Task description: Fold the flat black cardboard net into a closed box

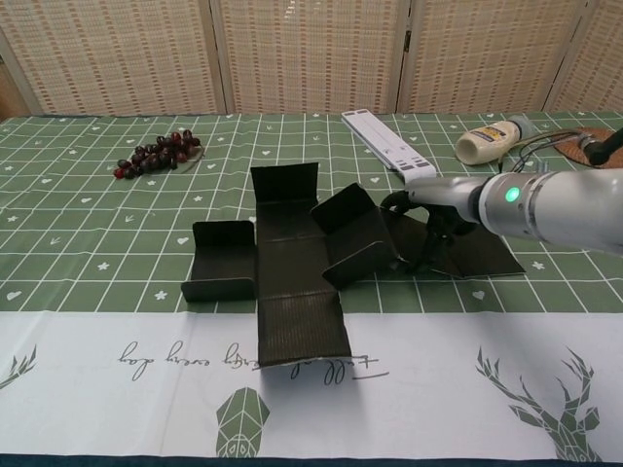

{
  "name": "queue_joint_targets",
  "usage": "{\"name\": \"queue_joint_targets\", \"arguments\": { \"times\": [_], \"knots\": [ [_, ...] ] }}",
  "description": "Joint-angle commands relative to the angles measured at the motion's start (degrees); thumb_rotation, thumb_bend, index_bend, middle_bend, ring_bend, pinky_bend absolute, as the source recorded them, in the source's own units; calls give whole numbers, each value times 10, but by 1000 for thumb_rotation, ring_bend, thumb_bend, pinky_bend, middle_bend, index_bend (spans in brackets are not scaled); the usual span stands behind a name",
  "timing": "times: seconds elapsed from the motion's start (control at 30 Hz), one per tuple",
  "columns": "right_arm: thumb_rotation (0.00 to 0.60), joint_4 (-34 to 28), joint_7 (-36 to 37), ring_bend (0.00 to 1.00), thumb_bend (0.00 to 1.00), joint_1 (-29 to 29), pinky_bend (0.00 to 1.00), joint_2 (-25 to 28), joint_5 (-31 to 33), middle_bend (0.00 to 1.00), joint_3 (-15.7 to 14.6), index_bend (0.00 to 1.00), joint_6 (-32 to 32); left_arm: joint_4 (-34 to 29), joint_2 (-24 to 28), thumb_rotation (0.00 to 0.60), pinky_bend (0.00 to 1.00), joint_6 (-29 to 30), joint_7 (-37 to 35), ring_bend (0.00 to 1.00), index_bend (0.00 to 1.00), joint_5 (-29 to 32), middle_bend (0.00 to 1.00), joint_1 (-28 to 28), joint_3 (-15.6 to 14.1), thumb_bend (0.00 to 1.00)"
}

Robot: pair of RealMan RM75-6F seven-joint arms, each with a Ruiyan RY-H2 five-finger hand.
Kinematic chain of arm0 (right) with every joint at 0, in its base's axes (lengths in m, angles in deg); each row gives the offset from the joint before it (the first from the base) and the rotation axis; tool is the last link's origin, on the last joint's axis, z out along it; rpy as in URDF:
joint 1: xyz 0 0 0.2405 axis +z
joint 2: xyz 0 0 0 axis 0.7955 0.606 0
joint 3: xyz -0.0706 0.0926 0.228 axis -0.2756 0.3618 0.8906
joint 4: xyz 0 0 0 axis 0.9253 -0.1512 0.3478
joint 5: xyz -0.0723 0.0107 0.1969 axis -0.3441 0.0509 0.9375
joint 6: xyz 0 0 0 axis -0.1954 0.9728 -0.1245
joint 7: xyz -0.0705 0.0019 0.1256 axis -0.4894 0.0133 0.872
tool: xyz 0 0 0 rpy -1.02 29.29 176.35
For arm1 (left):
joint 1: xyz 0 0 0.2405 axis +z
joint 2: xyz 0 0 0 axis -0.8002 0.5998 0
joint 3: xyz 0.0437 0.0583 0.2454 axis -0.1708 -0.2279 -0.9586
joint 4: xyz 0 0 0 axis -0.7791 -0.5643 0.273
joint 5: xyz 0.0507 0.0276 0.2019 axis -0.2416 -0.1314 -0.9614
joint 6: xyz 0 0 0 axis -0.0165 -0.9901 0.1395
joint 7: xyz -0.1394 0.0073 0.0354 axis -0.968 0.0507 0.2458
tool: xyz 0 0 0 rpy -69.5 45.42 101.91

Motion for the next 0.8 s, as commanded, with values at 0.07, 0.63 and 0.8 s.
{"name": "queue_joint_targets", "arguments": {
  "times": [0.07,0.63,0.8],
  "knots": [
    [600,-5,38,799,304,-24,951,2,-51,261,-2,201,-5,39,-37,600,637,-17,-3,605,350,-33,296,-43,11,224],
    [600,44,140,799,304,-89,951,-38,-274,262,-21,201,-64,90,-159,600,821,-140,57,639,2,4,106,-159,37,96],
    [600,57,166,799,306,-104,951,-44,-318,263,-23,202,-76,110,-187,600,819,-154,82,620,0,18,76,-173,38,96]
  ]
}}
